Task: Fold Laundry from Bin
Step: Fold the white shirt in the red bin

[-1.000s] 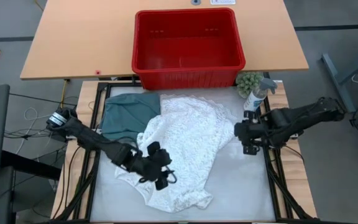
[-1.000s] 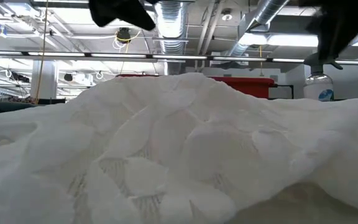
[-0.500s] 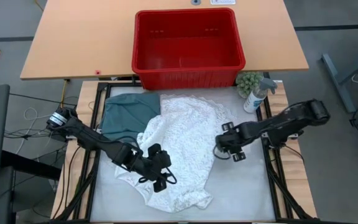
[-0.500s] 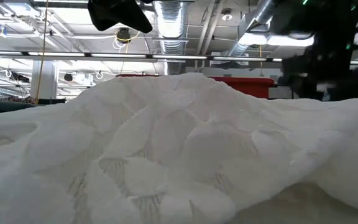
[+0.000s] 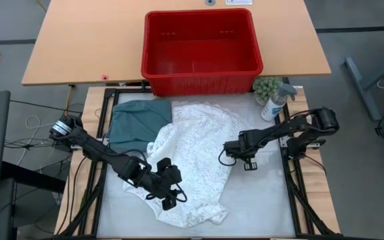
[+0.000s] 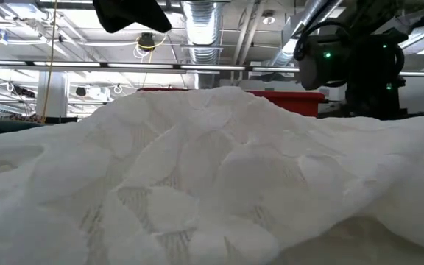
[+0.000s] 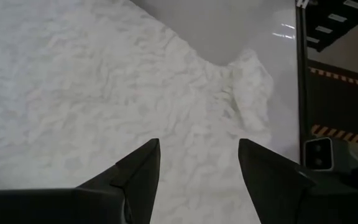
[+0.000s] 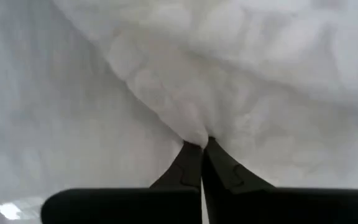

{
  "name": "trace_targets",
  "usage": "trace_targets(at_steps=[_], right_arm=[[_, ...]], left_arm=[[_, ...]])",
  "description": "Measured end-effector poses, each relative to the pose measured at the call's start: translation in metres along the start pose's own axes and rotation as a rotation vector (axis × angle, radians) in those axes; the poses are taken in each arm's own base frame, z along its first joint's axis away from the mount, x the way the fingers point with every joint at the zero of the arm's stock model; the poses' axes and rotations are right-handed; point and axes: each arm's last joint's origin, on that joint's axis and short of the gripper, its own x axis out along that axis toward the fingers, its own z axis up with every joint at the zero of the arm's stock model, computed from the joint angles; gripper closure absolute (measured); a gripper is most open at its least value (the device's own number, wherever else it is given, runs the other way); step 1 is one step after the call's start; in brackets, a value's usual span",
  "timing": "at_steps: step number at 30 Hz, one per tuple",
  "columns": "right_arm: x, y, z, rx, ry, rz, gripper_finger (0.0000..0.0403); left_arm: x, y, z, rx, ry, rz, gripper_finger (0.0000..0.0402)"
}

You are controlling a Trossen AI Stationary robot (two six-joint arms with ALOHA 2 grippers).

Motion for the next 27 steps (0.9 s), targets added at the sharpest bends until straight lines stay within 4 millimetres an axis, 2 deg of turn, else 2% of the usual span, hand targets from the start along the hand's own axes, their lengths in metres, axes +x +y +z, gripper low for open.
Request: trace_targets(at_steps=[5, 7, 11, 17, 20, 24, 27], right_arm=[[-0.017, 0.025, -0.013, 0.294, 0.01, 0.103, 0.0381], [-0.025, 0.042, -0.018, 0.378, 0.014, 0.196, 0.0385], [-0.036, 0.082, -0.028, 0.457, -0.013, 0.273, 0.0385], [-0.048, 0.14, -0.042, 0.491, 0.011, 0.503, 0.0381], [-0.056, 0.165, -0.045, 0.427, -0.056, 0.636, 0.0379], [-0.072, 0.184, -0.037, 0.321, -0.202, 0.838, 0.037], [-0.083, 0.189, -0.029, 0.306, -0.318, 0.945, 0.0352]], left_arm=[[-0.003, -0.009, -0.007, -0.034, 0.025, -0.043, 0.0197], [-0.006, -0.015, -0.012, -0.056, 0.06, -0.088, 0.0197], [-0.013, -0.03, -0.024, -0.103, 0.098, -0.141, 0.0197], [-0.025, -0.051, -0.043, -0.201, 0.137, -0.188, 0.0197], [-0.03, -0.058, -0.051, -0.237, 0.125, -0.182, 0.0197], [-0.035, -0.06, -0.057, -0.259, 0.04, -0.095, 0.0197], [-0.037, -0.05, -0.065, -0.337, -0.02, 0.078, 0.0197]])
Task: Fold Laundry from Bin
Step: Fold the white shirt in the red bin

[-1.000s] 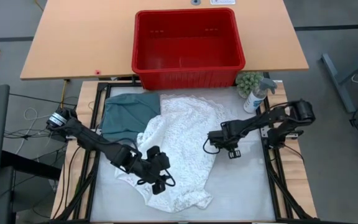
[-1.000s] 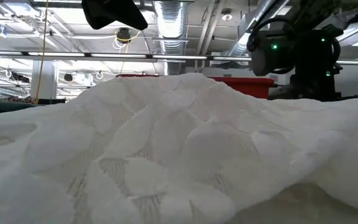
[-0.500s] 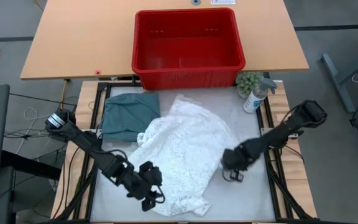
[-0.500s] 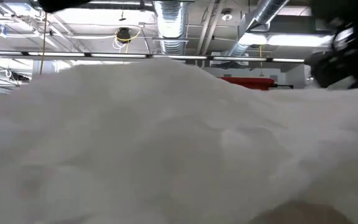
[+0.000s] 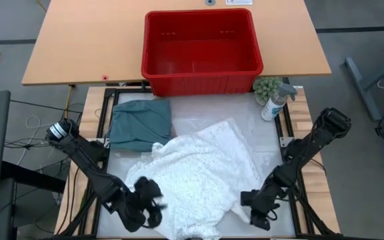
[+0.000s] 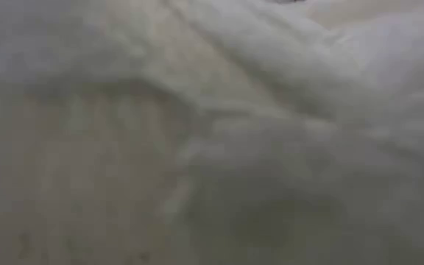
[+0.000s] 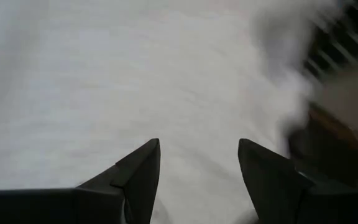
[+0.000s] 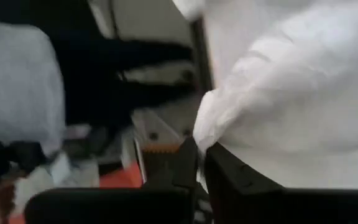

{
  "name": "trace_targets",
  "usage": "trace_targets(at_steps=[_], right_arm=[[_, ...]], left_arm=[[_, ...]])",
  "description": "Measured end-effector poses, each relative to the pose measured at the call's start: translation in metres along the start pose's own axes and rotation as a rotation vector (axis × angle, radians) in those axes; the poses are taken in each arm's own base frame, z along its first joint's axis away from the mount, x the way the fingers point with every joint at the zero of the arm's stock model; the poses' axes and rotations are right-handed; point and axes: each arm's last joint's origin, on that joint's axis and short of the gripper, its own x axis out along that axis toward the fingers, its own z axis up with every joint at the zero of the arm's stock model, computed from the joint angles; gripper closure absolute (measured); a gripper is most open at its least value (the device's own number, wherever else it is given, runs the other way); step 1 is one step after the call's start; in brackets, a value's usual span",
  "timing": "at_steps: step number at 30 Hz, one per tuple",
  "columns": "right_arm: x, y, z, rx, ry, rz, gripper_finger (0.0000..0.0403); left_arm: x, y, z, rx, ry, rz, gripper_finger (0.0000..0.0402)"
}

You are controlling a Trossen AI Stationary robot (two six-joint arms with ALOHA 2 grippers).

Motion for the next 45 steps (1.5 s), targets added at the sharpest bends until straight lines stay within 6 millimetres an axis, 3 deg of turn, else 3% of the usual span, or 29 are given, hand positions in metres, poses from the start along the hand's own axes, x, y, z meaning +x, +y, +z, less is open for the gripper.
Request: trace_targets(at_steps=[5, 10, 14, 18, 22, 26, 32, 37, 40, 45], right_arm=[[-0.001, 0.005, 0.006, -0.005, -0.103, 0.037, 0.0324], [0.0, 0.0, 0.001, 0.032, -0.038, -0.012, 0.0296], [0.0, -0.01, -0.015, 0.065, 0.106, -0.132, 0.0279], [-0.015, -0.011, -0.012, 0.001, 0.075, -0.152, 0.0274], [-0.046, -0.02, 0.015, -0.032, -0.072, -0.166, 0.0274], [-0.093, -0.041, 0.05, -0.106, -0.261, -0.224, 0.0274], [-0.162, -0.102, 0.096, -0.25, -0.455, -0.473, 0.0274], [-0.21, -0.156, 0.128, -0.323, -0.45, -0.59, 0.0266], [-0.227, -0.18, 0.149, -0.411, -0.409, -0.624, 0.0252], [-0.227, -0.206, 0.184, -0.538, -0.237, -0.658, 0.0213]], left_arm=[[-0.011, 0.03, -0.009, -0.345, -0.197, 0.274, 0.0197], [-0.023, 0.05, -0.016, -0.61, -0.261, 0.426, 0.0197], [-0.018, 0.046, -0.029, -0.636, -0.201, 0.363, 0.0197], [-0.006, 0.046, -0.044, -0.673, -0.221, 0.243, 0.0197], [-0.004, 0.051, -0.048, -0.729, -0.293, 0.214, 0.0197], [-0.004, 0.051, -0.048, -0.717, -0.29, 0.215, 0.0197], [-0.004, 0.051, -0.049, -0.68, -0.241, 0.24, 0.0197], [-0.004, 0.051, -0.05, -0.685, -0.219, 0.248, 0.0197], [-0.004, 0.051, -0.05, -0.676, -0.217, 0.248, 0.0197], [-0.003, 0.049, -0.05, -0.641, -0.206, 0.236, 0.0197]])
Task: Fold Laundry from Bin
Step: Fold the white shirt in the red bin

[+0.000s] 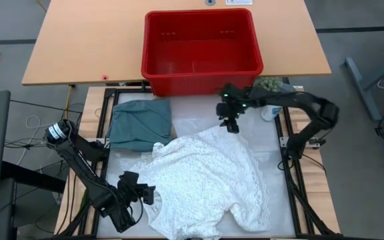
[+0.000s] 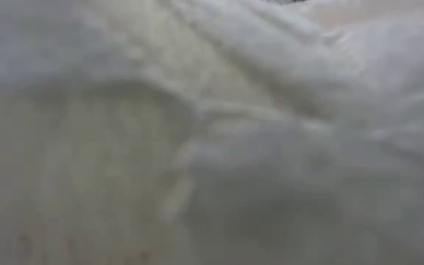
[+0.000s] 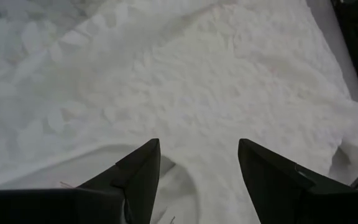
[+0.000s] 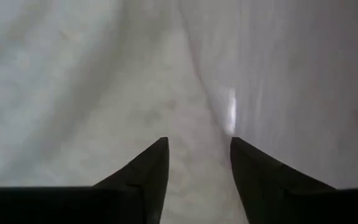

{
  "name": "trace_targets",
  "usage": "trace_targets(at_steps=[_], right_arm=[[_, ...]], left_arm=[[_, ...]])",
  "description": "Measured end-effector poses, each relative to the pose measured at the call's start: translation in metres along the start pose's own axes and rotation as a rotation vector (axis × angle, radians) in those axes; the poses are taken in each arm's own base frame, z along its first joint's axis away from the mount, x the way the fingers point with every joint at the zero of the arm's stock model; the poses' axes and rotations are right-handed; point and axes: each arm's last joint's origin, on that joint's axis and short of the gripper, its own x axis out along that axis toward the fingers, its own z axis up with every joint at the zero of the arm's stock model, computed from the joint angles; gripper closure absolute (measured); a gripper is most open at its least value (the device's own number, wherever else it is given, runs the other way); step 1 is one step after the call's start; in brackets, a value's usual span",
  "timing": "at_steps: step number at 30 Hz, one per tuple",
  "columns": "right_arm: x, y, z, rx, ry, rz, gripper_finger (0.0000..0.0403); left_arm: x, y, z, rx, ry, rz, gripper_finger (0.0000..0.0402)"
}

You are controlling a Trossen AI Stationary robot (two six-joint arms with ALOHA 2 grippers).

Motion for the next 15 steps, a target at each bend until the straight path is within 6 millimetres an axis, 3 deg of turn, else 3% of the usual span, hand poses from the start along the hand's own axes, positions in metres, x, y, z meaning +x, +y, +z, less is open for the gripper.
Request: trace_targets(at_steps=[5, 10, 15], right_arm=[[0.034, -0.015, 0.008, -0.14, 0.192, -0.012, 0.0178], [0.064, -0.025, 0.011, -0.157, 0.294, -0.017, 0.0169], [0.08, -0.019, 0.011, -0.182, 0.346, 0.01, 0.0169]], left_arm=[[0.0, -0.001, -0.002, 0.037, 0.04, 0.012, 0.0197], [0.0, -0.001, -0.002, 0.042, 0.044, 0.016, 0.0197], [0.0, -0.001, -0.002, 0.06, 0.045, 0.015, 0.0197]])
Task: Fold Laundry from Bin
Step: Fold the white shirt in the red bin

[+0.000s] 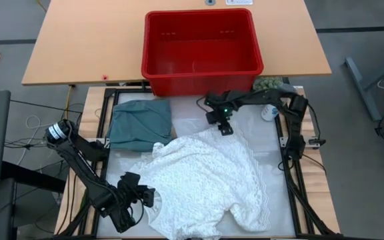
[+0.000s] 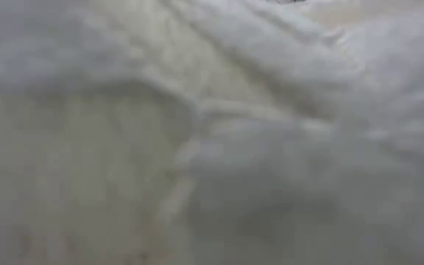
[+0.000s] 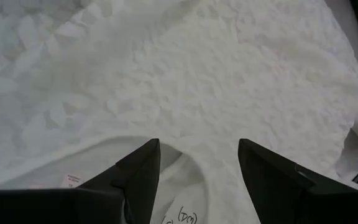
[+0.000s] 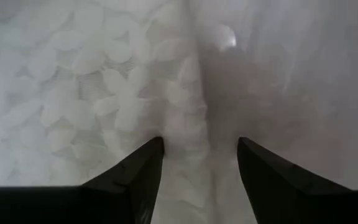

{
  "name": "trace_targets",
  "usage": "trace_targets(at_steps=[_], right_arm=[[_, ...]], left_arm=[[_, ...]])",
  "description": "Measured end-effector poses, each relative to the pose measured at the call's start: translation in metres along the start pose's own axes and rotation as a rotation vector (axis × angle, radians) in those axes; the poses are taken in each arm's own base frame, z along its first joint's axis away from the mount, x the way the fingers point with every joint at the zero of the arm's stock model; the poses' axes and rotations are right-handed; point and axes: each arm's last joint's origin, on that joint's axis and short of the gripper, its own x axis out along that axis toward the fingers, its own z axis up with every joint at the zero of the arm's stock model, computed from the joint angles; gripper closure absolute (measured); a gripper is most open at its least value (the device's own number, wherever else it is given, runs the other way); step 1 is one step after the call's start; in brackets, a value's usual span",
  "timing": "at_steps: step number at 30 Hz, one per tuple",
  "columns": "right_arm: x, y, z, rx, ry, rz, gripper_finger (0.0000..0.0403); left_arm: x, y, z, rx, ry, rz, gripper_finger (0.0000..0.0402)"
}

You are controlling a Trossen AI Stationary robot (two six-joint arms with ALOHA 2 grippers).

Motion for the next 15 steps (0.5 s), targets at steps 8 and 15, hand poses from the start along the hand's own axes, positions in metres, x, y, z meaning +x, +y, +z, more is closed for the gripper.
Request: trace_targets(at_steps=[8, 15], right_arm=[[0.011, 0.017, 0.006, 0.071, 0.125, -0.064, 0.0255], [0.009, 0.02, -0.012, 0.4, 0.317, -0.116, 0.0381]], left_arm=[[0.0, 0.0, 0.0, 0.013, -0.001, 0.002, 0.0197], [0.0, 0.0, 0.001, 0.047, -0.013, -0.006, 0.0197]])
